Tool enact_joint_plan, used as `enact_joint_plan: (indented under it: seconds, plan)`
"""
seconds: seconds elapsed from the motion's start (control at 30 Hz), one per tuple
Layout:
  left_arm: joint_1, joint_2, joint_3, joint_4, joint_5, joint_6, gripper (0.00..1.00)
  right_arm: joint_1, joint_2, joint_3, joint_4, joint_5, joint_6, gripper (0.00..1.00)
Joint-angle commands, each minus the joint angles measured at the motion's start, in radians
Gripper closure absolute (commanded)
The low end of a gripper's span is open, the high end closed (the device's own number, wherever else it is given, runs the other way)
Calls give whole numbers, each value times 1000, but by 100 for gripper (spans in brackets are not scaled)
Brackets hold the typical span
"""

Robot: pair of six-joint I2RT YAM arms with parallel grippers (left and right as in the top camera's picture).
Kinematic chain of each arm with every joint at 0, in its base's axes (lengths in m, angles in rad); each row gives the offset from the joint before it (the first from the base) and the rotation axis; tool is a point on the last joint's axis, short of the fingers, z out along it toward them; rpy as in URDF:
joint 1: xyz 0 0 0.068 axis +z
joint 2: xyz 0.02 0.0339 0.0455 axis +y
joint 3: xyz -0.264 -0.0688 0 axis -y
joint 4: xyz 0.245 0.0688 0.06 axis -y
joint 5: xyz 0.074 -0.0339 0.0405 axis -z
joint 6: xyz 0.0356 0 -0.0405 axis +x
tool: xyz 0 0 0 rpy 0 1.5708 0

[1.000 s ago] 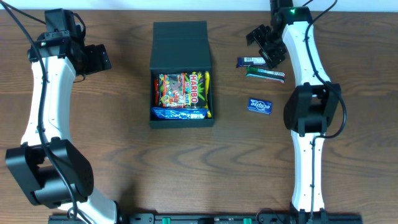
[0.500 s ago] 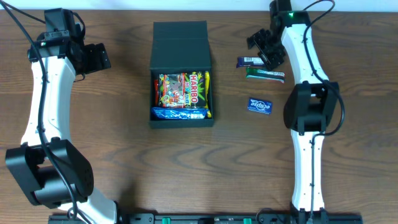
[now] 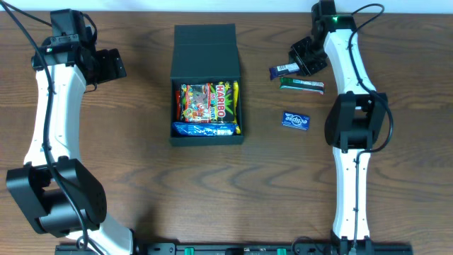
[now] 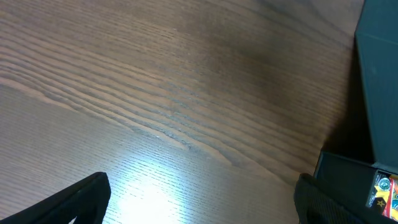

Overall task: Pack container
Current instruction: 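Grasp the dark blue wrapped bar with the right gripper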

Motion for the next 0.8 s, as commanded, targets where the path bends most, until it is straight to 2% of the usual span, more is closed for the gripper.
enact_joint_plan:
  seconds: [0.0,0.5,0.77]
  plan:
    - [2,8,11,3,-6,1,5,-15,25,-6,-2,-3,0,62]
    - [2,8,11,3,-8,1,5,-14,25,-6,2,8,-86,76]
    - [2,8,11,7,-8,1,5,-5,24,73,-24,-3,-212,83]
